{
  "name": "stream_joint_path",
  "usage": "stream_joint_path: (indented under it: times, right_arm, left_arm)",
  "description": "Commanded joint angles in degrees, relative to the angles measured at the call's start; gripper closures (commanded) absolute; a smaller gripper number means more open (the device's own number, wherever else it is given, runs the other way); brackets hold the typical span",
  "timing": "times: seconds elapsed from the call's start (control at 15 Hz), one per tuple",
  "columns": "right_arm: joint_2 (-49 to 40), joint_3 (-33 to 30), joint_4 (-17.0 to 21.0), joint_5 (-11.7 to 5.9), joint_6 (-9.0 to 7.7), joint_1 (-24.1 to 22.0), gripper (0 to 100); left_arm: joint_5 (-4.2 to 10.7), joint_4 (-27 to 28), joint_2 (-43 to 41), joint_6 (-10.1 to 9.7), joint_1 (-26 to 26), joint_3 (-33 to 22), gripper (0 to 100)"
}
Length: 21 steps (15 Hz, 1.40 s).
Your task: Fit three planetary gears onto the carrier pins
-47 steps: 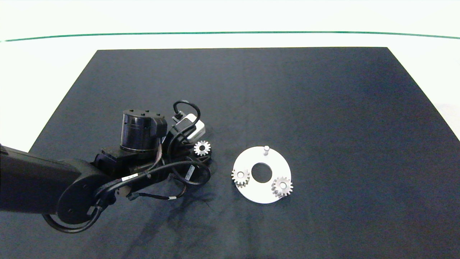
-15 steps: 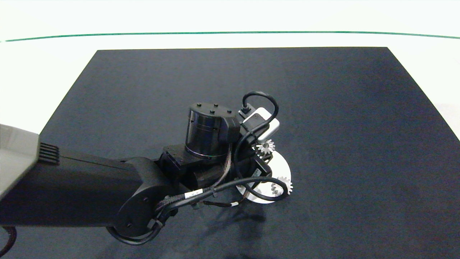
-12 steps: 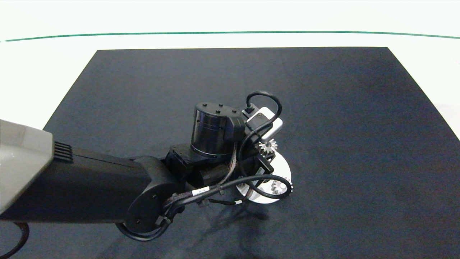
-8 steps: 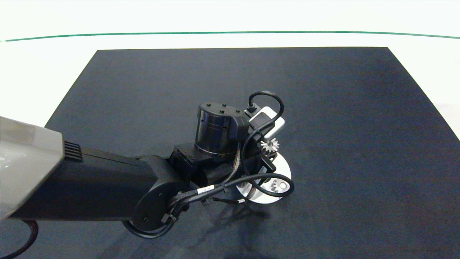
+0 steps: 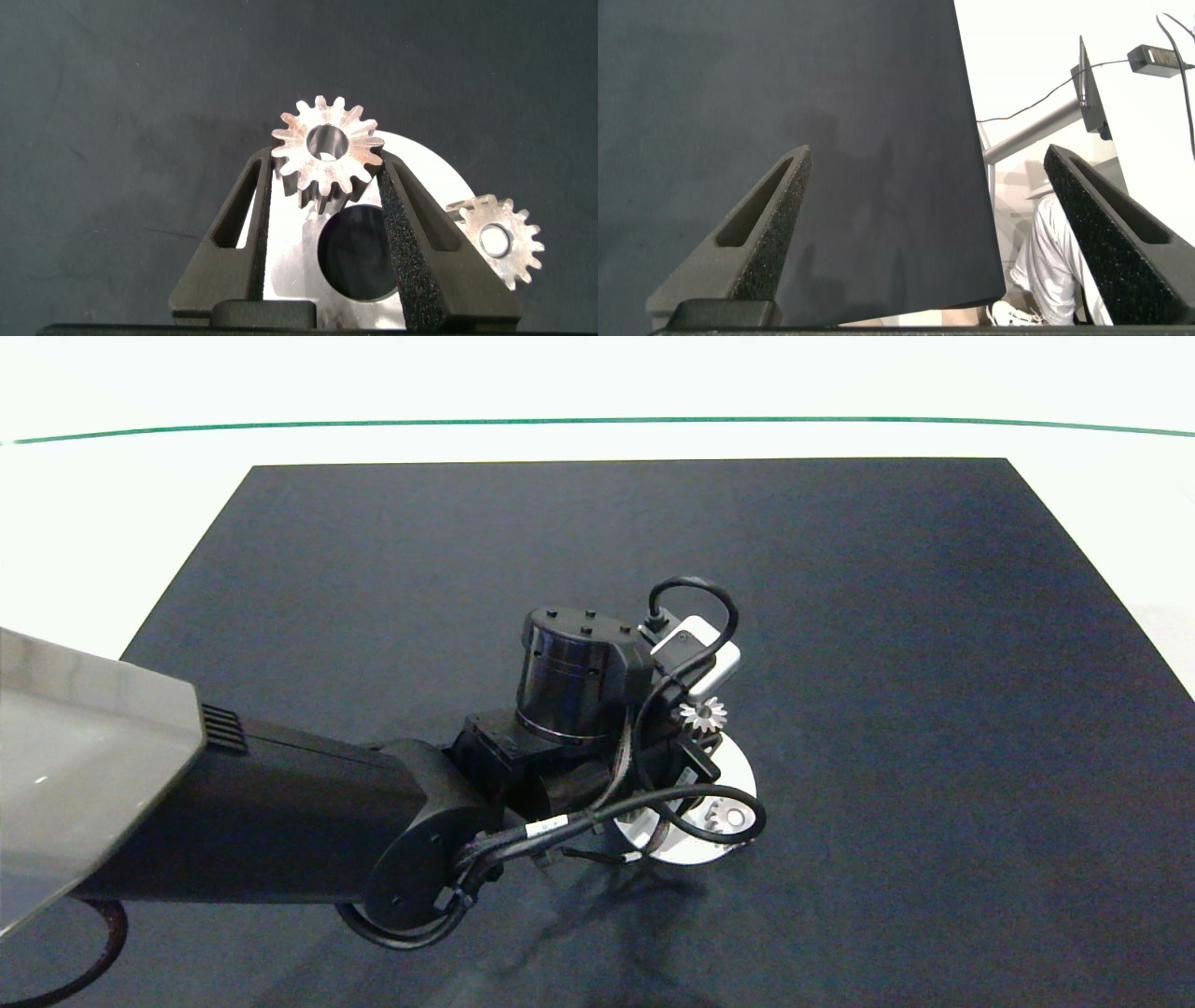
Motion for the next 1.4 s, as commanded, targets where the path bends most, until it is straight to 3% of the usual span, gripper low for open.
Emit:
stream_joint_path:
  times: [0.07, 1.4]
  right_arm:
    - [-0.12, 0.0, 0.15, -0.22, -0.14, 0.02, 0]
    - [-0.12, -0.18, 0.15, -0.13, -0.14, 0.19, 0]
  left_arm:
    - [0.05, -0.15, 0.28, 0.01, 0.32, -0.71, 84]
    - [0.05, -0.33, 2.03, 0.37, 0.67, -0.98, 84]
